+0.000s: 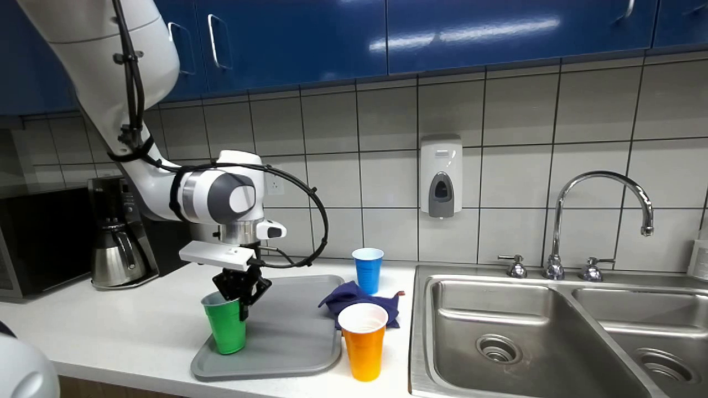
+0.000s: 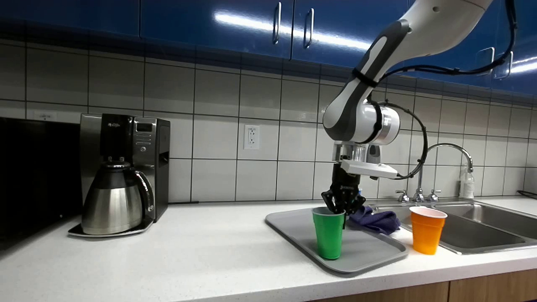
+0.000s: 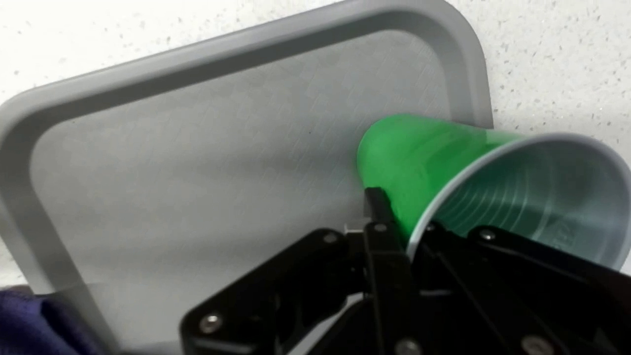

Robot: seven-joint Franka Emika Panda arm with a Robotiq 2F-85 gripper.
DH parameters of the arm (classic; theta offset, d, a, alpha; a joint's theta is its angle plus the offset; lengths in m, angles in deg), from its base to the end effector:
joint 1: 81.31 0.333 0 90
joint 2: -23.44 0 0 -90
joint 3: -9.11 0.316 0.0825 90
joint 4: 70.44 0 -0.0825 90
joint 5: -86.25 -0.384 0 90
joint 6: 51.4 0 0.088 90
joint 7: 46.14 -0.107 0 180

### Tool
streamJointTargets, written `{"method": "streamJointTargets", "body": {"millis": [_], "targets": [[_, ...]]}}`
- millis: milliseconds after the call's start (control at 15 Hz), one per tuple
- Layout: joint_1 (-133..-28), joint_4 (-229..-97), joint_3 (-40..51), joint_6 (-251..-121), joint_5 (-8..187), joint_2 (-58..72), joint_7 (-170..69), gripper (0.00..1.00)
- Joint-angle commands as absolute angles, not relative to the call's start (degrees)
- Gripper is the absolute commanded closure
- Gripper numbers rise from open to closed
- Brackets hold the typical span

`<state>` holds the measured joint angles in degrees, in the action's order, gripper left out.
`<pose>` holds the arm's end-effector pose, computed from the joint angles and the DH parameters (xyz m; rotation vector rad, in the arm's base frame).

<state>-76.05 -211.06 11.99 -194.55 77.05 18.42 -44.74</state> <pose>0.4732 0.0669 0.2594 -3.0451 -0.0544 0.0750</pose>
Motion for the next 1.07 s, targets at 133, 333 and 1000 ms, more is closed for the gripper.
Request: {"method": "streamJointTargets", "body": {"millis": [133, 333, 1000], "targets": [[-76.87, -211.76, 12.86, -192.14, 76.73, 19.09, -41.26, 0.5], [-76.82, -212.43, 12.82, -191.74, 77.48, 20.24, -41.01, 0.28], [-76.52, -214.44, 12.57, -188.58, 78.08, 28.53, -39.22, 0.0]]}}
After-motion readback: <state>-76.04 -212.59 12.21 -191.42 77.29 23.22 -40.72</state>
